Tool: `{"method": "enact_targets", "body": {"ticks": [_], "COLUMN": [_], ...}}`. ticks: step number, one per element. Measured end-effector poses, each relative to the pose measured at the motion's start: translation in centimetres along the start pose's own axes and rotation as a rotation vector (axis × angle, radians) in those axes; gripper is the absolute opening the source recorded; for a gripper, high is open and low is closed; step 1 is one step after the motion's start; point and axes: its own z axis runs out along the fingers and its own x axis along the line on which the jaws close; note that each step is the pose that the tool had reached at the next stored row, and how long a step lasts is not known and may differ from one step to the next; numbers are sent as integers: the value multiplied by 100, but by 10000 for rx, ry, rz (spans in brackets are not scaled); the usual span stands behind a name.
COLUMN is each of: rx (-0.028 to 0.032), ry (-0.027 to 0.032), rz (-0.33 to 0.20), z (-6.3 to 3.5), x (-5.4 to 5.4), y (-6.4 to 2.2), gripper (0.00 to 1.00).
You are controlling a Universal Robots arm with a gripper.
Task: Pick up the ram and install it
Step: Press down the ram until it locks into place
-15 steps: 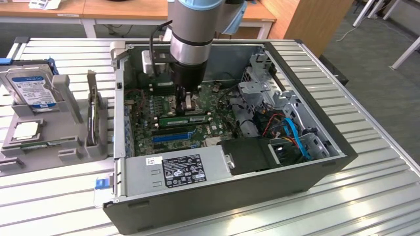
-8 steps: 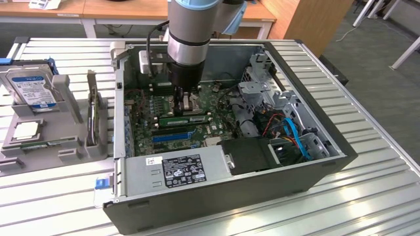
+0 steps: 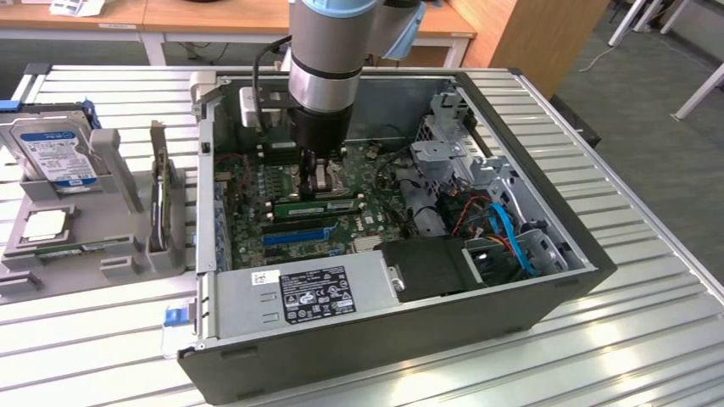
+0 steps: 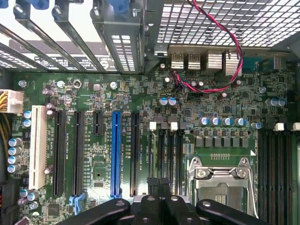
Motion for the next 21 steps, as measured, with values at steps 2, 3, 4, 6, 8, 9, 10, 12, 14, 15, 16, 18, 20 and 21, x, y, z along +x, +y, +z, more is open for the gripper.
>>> {"method": "enact_targets", "body": {"ticks": [2, 3, 4, 6, 8, 9, 10, 12, 14, 15, 16, 18, 20, 21], "rx": [1, 2, 4, 9, 11, 11, 11, 11, 10, 11, 11, 11, 12, 12], "ry": [-2, -1, 0, 0, -1, -1, 0, 0, 1, 0, -1, 0, -2, -2], "rz": [2, 1, 0, 0, 0, 0, -1, -2, -1, 0, 0, 2, -1, 0], "z": [1, 1, 2, 3, 4, 4, 5, 4, 4, 4, 4, 4, 4, 9], "x": [0, 1, 1, 1, 0, 0, 0, 1, 11, 16, 18, 18, 18, 19], "y": [7, 20, 33, 64, 86, 87, 87, 87, 88, 87, 88, 88, 87, 87], "gripper": [10, 10, 10, 10, 10, 10, 10, 10, 10, 10, 10, 10, 10, 10]}}
